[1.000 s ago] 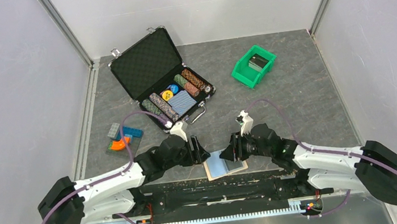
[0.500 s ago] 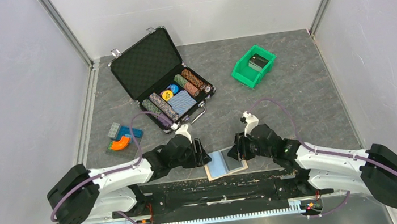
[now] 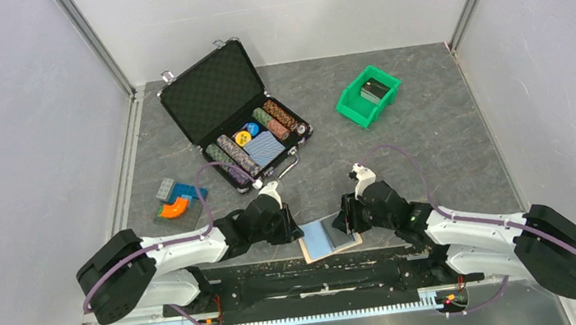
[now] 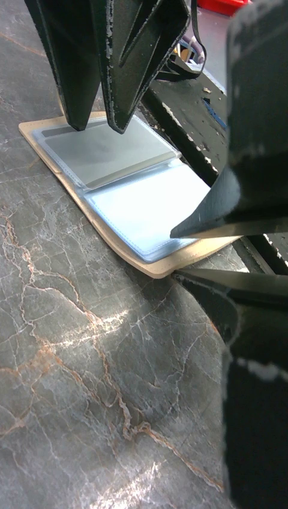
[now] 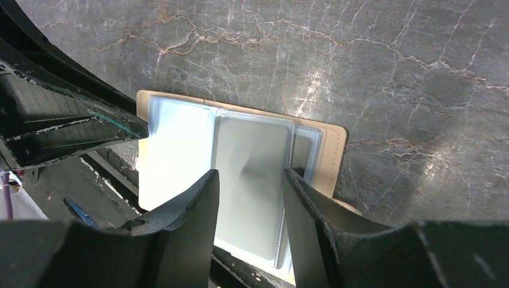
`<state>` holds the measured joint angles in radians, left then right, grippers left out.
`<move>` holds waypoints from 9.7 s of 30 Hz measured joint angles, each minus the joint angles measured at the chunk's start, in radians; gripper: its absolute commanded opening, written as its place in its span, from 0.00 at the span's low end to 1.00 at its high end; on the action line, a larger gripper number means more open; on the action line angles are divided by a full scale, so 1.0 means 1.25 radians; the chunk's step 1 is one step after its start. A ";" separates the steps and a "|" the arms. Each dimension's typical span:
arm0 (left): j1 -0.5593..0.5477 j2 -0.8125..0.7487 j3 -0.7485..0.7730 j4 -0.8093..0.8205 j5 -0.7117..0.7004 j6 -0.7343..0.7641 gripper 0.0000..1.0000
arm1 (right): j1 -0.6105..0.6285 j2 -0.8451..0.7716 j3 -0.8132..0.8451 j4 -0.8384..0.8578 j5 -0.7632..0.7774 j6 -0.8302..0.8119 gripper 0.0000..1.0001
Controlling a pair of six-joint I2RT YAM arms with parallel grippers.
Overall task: Take the credit cards out of the card holder
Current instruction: Open the card holder at the corner of the board, then remove the credit card from the card holder.
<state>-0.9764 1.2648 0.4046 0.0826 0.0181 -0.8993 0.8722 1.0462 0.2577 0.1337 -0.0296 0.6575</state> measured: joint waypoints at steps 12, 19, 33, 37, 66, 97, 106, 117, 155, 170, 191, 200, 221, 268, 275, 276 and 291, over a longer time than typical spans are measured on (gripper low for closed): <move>0.002 0.016 0.000 0.011 0.019 0.000 0.17 | -0.008 -0.001 -0.017 0.045 -0.043 0.044 0.45; 0.002 0.020 0.000 0.035 0.033 0.000 0.17 | -0.008 -0.005 -0.042 0.121 -0.122 0.096 0.45; 0.002 0.020 0.000 0.038 0.033 0.000 0.16 | -0.016 -0.051 0.007 -0.063 0.008 0.001 0.47; 0.002 0.020 0.000 0.038 0.033 0.000 0.15 | -0.019 -0.050 0.007 -0.090 0.025 -0.013 0.47; 0.002 0.019 0.000 0.038 0.033 0.000 0.14 | -0.072 -0.078 -0.079 0.081 -0.153 0.096 0.47; 0.002 0.014 0.000 0.038 0.033 0.000 0.13 | -0.072 -0.046 0.068 -0.224 -0.051 -0.060 0.46; 0.002 0.014 0.000 0.038 0.034 0.000 0.13 | -0.071 -0.045 0.043 -0.200 -0.087 -0.044 0.44; 0.002 0.020 0.000 0.038 0.035 0.000 0.12 | -0.071 -0.019 0.025 -0.122 -0.131 -0.010 0.44; 0.002 0.020 -0.002 0.060 0.035 -0.017 0.30 | -0.056 -0.043 -0.018 0.091 -0.259 0.093 0.45; 0.002 -0.099 -0.002 -0.020 0.008 -0.038 0.42 | -0.009 0.003 -0.020 0.122 -0.240 0.101 0.44; 0.002 0.045 -0.009 0.126 0.110 -0.036 0.14 | -0.015 0.046 -0.009 0.087 -0.197 0.087 0.37; 0.002 0.068 -0.027 0.140 0.114 -0.036 0.13 | -0.015 0.050 -0.009 0.057 -0.170 0.087 0.37; 0.002 0.082 -0.041 0.182 0.116 -0.037 0.09 | -0.013 0.042 0.031 -0.034 -0.138 0.080 0.36; 0.002 0.091 -0.047 0.205 0.117 -0.037 0.08 | 0.013 0.114 0.038 0.012 -0.156 0.165 0.30; 0.002 0.091 -0.052 0.214 0.117 -0.037 0.08 | 0.012 0.110 -0.001 0.070 -0.162 0.178 0.18; 0.002 0.091 -0.052 0.215 0.117 -0.038 0.08 | 0.012 0.110 -0.009 0.082 -0.163 0.180 0.13; 0.002 0.106 -0.054 0.240 0.117 -0.038 0.07 | -0.021 0.043 -0.086 0.182 -0.205 0.173 0.00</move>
<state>-0.9745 1.3975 0.3370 0.3820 0.1646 -0.9463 0.8463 1.1000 0.1501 0.3618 -0.2855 0.8738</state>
